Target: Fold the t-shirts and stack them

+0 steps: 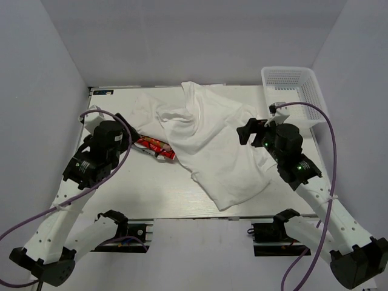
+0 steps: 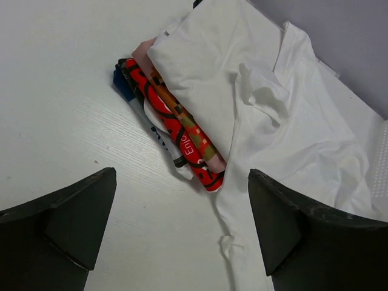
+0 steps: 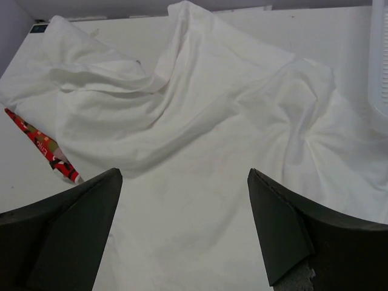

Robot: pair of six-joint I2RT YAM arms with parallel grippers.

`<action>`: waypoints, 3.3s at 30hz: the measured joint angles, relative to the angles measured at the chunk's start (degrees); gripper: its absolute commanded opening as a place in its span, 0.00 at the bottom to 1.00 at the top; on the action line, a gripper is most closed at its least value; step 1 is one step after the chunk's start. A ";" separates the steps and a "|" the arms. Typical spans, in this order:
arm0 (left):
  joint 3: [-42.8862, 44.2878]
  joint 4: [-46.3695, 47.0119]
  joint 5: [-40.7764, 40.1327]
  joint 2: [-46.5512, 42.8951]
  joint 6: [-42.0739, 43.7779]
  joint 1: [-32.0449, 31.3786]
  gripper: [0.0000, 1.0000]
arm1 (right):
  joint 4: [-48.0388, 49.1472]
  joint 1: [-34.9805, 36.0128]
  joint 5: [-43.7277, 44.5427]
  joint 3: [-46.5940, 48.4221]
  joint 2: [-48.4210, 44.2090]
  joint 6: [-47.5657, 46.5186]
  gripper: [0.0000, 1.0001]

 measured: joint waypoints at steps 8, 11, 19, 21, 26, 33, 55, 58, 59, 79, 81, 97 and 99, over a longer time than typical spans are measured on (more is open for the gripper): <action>-0.42 0.02 -0.13 3.23 -0.11 -0.02 1.00 | -0.33 0.00 -1.09 -0.74 2.10 0.02 0.90; -0.66 1.70 0.22 5.79 0.13 0.00 1.00 | -0.35 0.00 -1.27 -0.79 2.62 0.02 0.90; -1.31 10.47 1.46 22.47 2.23 0.57 1.00 | -2.10 0.00 -0.76 -1.42 6.16 -0.20 0.90; -1.25 13.22 1.99 26.80 3.13 1.27 1.00 | -2.80 0.00 -0.26 -1.42 7.48 -0.26 0.90; -0.15 19.76 4.55 33.62 4.94 4.66 1.00 | -4.66 0.00 1.14 -1.36 10.36 -0.28 0.90; 4.39 26.08 8.46 44.35 4.09 10.99 1.00 | -7.93 -0.02 3.32 0.74 14.73 -0.26 0.90; 15.02 16.06 10.95 58.58 -6.97 23.89 1.00 | -4.00 0.59 -6.58 3.15 27.21 -4.68 0.90; 15.54 14.67 10.32 58.69 -7.85 25.77 1.00 | -2.69 1.46 -9.51 5.25 32.39 -5.86 0.90; 15.58 14.36 10.12 58.66 -7.98 26.29 1.00 | -2.47 1.95 -10.27 6.10 33.97 -6.21 0.90; 19.06 9.49 10.71 34.21 -0.83 26.27 1.00 | -1.57 16.06 -2.62 40.70 72.74 -16.74 0.85; 18.95 9.99 10.95 33.35 -0.28 26.27 1.00 | -1.55 16.28 -0.48 41.09 73.99 -17.05 0.81; 14.67 11.54 12.79 29.94 2.73 26.27 1.00 | 5.75 16.44 9.66 24.55 65.09 -11.08 0.00; 14.67 11.47 13.09 29.97 3.43 26.27 1.00 | 6.12 16.11 11.69 16.96 59.43 -8.52 0.00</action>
